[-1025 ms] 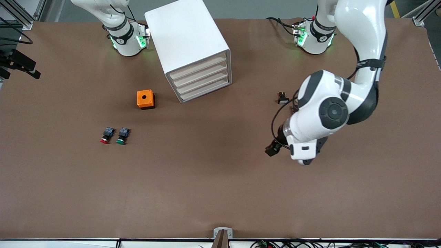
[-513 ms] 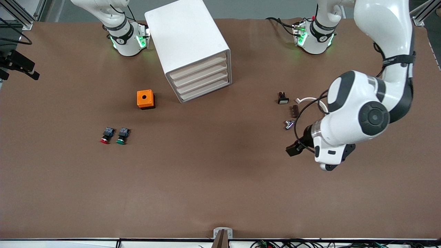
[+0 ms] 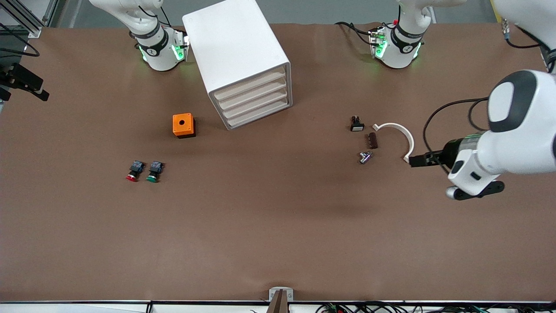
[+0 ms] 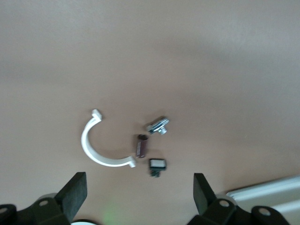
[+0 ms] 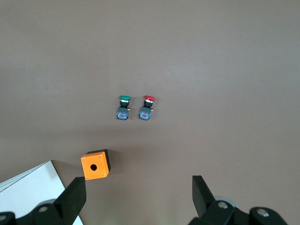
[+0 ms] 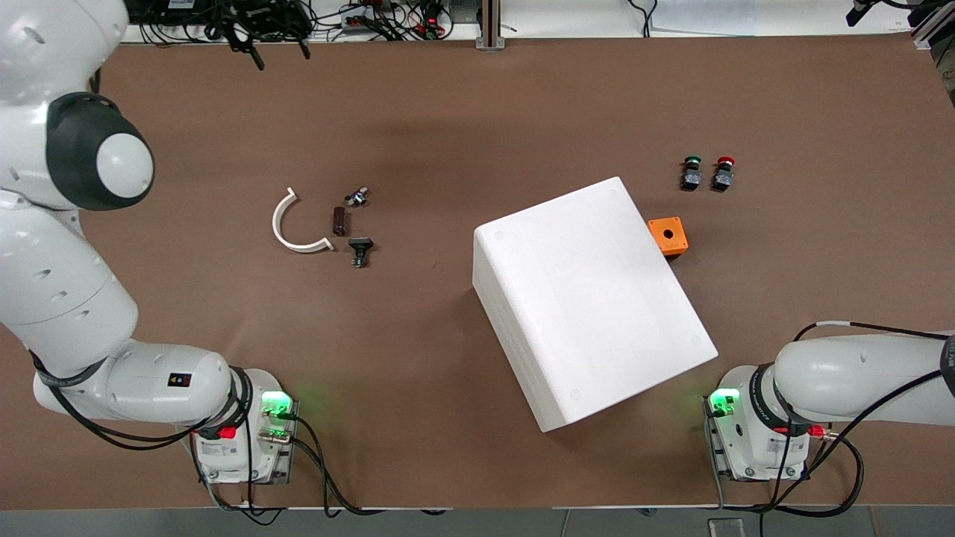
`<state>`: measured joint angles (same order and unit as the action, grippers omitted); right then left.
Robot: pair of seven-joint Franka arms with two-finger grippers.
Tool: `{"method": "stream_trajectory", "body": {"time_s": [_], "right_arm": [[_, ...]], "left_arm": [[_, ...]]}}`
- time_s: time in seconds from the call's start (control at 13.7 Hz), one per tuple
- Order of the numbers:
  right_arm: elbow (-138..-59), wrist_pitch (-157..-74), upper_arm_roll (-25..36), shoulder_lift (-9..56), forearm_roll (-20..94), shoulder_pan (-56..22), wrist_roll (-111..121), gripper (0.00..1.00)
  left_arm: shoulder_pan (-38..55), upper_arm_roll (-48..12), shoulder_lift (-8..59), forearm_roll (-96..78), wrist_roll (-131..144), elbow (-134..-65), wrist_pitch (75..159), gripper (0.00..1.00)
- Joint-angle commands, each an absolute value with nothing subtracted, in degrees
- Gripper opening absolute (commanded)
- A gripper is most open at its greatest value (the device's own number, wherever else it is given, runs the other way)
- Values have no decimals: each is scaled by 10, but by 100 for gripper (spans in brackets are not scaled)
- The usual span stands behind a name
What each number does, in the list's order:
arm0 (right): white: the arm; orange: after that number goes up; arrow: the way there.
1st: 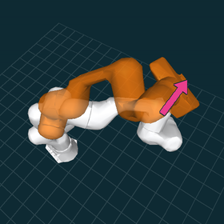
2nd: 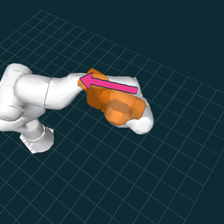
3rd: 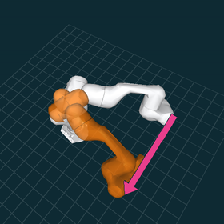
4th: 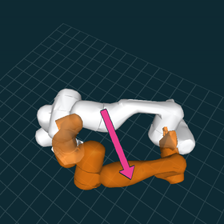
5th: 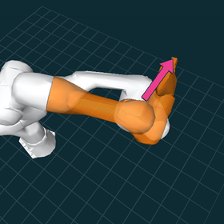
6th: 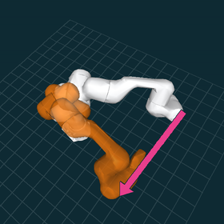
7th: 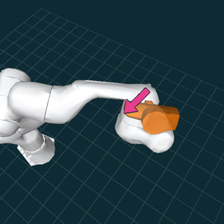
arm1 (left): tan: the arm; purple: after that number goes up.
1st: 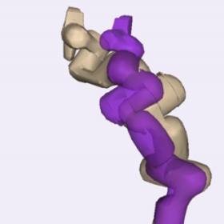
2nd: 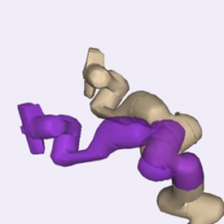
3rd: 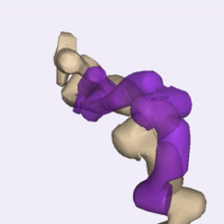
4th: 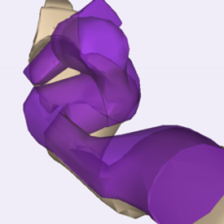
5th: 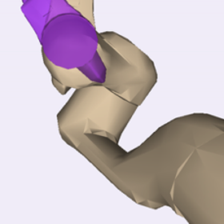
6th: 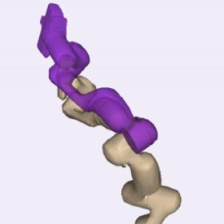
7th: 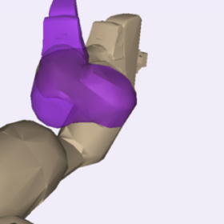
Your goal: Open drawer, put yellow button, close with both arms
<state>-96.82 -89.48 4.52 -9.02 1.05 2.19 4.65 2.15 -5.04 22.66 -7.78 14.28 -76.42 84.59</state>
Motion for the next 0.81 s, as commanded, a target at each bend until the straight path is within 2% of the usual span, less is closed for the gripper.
{"method": "stream_trajectory", "body": {"time_s": [0.0,0.22,0.59,0.73], "right_arm": [[-982,-900,39,-105,11,33,48,100],[-982,-899,39,-105,11,33,49,100],[-982,-897,39,-105,11,33,49,100],[-982,-896,39,-105,11,33,49,100]], "left_arm": [[-22,-57,119,-62,43,-886,862,100],[-35,-59,49,-31,30,-967,904,100],[-48,-58,-66,-31,7,-1133,1041,100],[-73,-58,-72,-31,-20,-1130,1045,100]]}}
